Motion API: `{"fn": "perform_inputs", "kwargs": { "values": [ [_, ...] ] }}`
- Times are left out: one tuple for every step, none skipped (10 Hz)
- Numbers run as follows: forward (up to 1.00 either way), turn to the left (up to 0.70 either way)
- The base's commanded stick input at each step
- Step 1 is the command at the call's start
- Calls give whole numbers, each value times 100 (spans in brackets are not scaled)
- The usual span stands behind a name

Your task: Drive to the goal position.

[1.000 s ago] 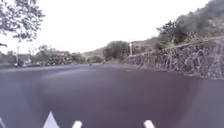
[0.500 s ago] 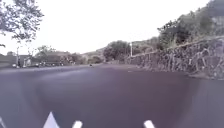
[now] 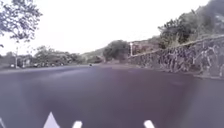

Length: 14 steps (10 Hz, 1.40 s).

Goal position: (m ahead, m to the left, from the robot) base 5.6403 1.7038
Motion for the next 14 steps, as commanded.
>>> {"fn": "perform_inputs", "kwargs": {
  "values": [
    [70,0],
    [70,0],
    [70,0],
    [70,0],
    [70,0],
    [70,0],
    [70,0],
    [70,0],
    [70,0],
    [70,0],
    [70,0],
    [70,0],
    [70,0],
    [70,0]
  ]
}}
